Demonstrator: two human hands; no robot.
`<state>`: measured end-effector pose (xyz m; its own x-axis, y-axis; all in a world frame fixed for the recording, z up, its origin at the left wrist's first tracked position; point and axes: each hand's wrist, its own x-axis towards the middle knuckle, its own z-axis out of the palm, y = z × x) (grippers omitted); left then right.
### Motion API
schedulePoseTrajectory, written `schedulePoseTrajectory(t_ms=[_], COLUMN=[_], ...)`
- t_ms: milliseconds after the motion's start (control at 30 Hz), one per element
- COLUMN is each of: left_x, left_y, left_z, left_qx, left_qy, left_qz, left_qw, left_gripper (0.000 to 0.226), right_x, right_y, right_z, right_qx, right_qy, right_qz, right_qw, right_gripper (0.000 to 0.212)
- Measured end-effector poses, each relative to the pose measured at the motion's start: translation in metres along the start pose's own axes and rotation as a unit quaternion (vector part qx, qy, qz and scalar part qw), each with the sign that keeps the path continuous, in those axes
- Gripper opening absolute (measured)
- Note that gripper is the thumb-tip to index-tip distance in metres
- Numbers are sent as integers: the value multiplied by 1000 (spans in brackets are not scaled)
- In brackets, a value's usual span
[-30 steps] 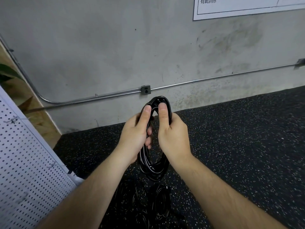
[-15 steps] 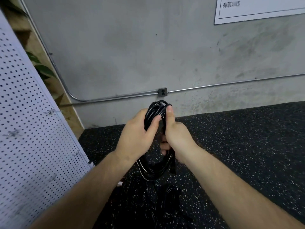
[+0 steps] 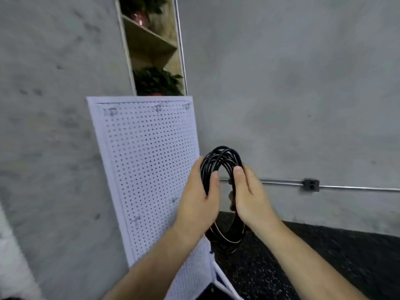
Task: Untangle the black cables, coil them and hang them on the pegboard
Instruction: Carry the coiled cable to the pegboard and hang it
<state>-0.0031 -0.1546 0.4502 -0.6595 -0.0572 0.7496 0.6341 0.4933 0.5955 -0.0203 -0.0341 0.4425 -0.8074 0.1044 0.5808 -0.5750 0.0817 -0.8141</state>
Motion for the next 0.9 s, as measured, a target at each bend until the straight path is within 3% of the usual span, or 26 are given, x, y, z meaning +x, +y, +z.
schedulePoseTrajectory(t_ms=[200, 400, 533, 700, 900], left_x=[48, 106, 147, 188, 184], left_y=[-12, -17, -15, -33, -91], left_z=[-130, -209, -231, -234, -215], left_qx=[66, 91, 72, 90, 132], left_qy=[91, 143, 145, 112, 130], left_qz=[-6, 27, 46, -10, -39], left_qw=[994, 985, 986, 990, 982], left_gripper=[47, 36, 18, 57, 52], right_x=[41, 81, 114, 159, 172], right_y=[-70, -126, -146, -144, -88], right_z=[128, 205, 226, 246, 272], right_qx=[59, 66, 80, 59, 51], right_qy=[-70, -101, -97, -99, -107], right_qz=[-46, -67, -75, -69, -51], right_qw=[995, 990, 989, 991, 992], right_gripper=[27, 29, 27, 38, 35])
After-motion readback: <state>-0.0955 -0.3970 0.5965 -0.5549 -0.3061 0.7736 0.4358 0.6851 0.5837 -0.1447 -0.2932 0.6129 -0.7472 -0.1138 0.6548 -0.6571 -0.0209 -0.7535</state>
